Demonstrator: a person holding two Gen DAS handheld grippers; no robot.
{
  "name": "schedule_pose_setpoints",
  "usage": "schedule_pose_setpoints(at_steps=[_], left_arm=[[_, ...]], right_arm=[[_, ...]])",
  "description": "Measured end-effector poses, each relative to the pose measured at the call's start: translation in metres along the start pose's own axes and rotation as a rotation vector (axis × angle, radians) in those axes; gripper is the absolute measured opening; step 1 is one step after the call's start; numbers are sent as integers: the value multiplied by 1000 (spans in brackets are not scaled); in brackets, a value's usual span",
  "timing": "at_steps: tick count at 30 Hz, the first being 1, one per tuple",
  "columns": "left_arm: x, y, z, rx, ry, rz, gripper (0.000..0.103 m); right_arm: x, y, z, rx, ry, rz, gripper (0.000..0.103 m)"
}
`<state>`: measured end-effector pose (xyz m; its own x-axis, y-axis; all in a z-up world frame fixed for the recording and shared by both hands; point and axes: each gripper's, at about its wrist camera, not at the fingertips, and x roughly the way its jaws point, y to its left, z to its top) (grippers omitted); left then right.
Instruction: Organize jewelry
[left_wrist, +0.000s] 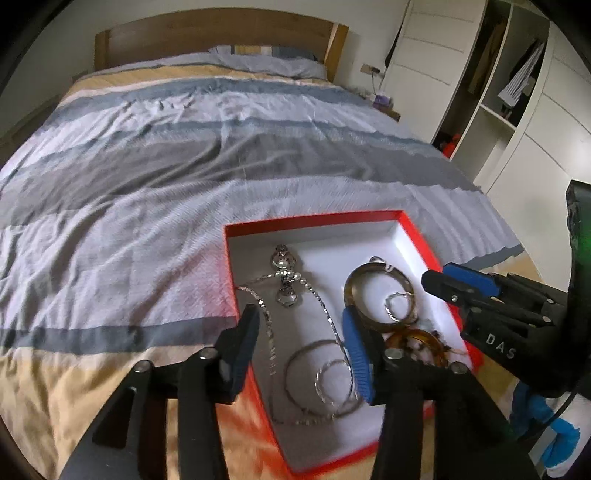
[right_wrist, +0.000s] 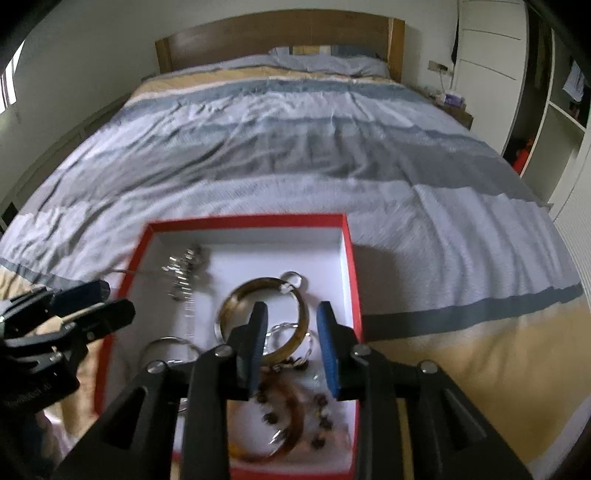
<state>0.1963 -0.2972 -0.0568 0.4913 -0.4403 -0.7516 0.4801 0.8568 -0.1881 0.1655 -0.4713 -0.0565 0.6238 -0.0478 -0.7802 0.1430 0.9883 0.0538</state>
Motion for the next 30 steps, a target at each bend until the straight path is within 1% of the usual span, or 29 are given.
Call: schedule_pose_setpoints(at_steps=[2,4,5,7,8,9,13,17,23,27,30], left_arm=[[-16,1,-3,-8,-20,5,56],[-37,3,-7,-15,-45,18,64],[-45,4,-9,-15,-55,27,66],[-63,5,-14,-14,-77,57,74],[-72,7,-16,-14,-87,69,76],[-80,8,-18,-15,-95,85,80],[-113,17,-32,-14,-127,141,88],[-140,26,-47,-17,-149,177,93],[-174,41,-71,-34,-167,233,99],[-196,52,-86,-49,-182,266,102],[-209,57,-96,-51,-191,290,102]], right_arm=[[-14,5,-1,3,-13,1,27],[-33,14,-5,3,-28,7,28],[-40,17,-6,2,-34,8,30],[-57,26,-11,3,-49,15,35],[-64,31,-14,3,-54,18,35],[-74,38,-18,0,-60,20,36],[-103,58,-29,2,-86,37,38],[-127,77,-42,9,-102,47,41],[-154,102,-60,1,-119,51,49],[-167,116,-74,6,-126,47,58],[-171,122,-83,15,-125,45,64]])
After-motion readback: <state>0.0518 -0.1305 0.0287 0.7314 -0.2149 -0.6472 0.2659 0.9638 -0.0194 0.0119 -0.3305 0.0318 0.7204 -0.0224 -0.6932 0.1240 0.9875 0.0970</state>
